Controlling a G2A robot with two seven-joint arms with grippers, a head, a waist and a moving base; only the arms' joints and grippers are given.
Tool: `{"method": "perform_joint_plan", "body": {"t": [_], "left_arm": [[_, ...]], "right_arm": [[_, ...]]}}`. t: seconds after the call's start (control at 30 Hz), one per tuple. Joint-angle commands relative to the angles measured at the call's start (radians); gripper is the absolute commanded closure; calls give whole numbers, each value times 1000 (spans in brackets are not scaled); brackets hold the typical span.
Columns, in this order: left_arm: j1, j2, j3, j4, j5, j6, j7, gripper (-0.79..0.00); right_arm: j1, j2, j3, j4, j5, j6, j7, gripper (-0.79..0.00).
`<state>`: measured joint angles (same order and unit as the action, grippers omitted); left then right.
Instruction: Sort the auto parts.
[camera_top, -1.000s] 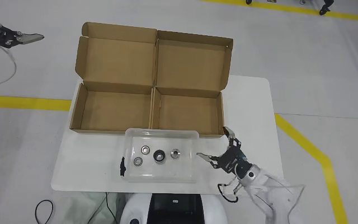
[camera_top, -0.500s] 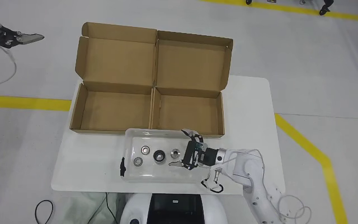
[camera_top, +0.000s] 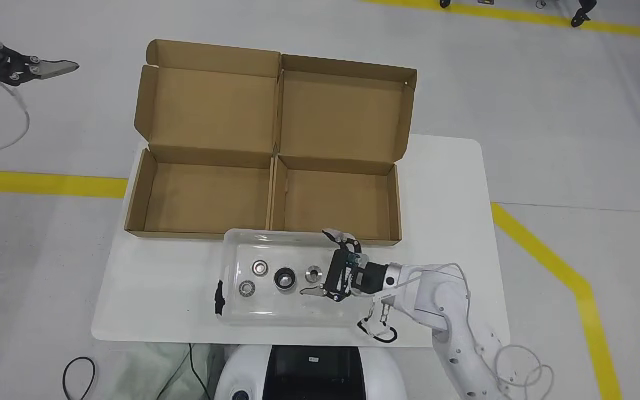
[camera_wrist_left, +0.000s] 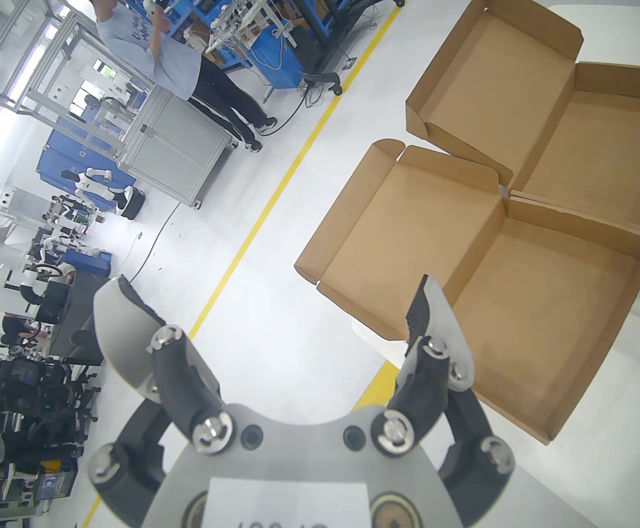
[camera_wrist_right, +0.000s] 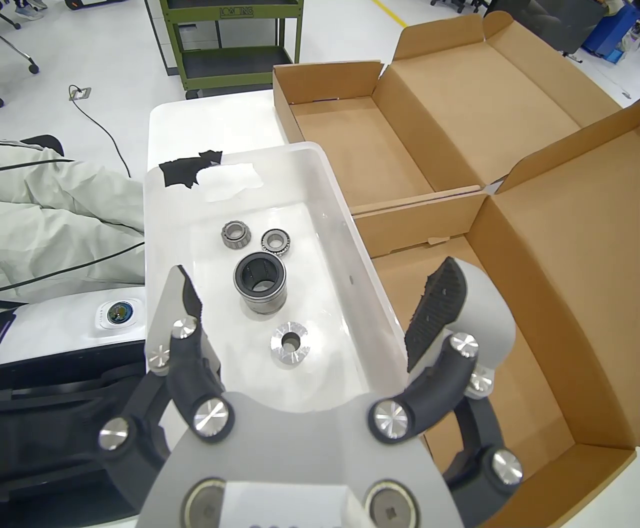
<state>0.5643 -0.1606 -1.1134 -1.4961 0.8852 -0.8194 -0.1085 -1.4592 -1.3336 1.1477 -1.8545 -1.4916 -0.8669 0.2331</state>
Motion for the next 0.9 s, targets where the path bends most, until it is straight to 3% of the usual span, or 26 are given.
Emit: {"method": "perform_joint_plan", "body": {"t": [0.0,0.5,0.87], "left_arm": [[0,0,0,0,0,0,0,-785],[0,0,0,0,0,0,0,-785],[0,0,0,0,0,0,0,-785]], "right_arm": [[0,0,0,0,0,0,0,-785],[4,1,-13,3,-8,5,8,-785],[122,-2,-133,38,-40,-22,129,-785]]}}
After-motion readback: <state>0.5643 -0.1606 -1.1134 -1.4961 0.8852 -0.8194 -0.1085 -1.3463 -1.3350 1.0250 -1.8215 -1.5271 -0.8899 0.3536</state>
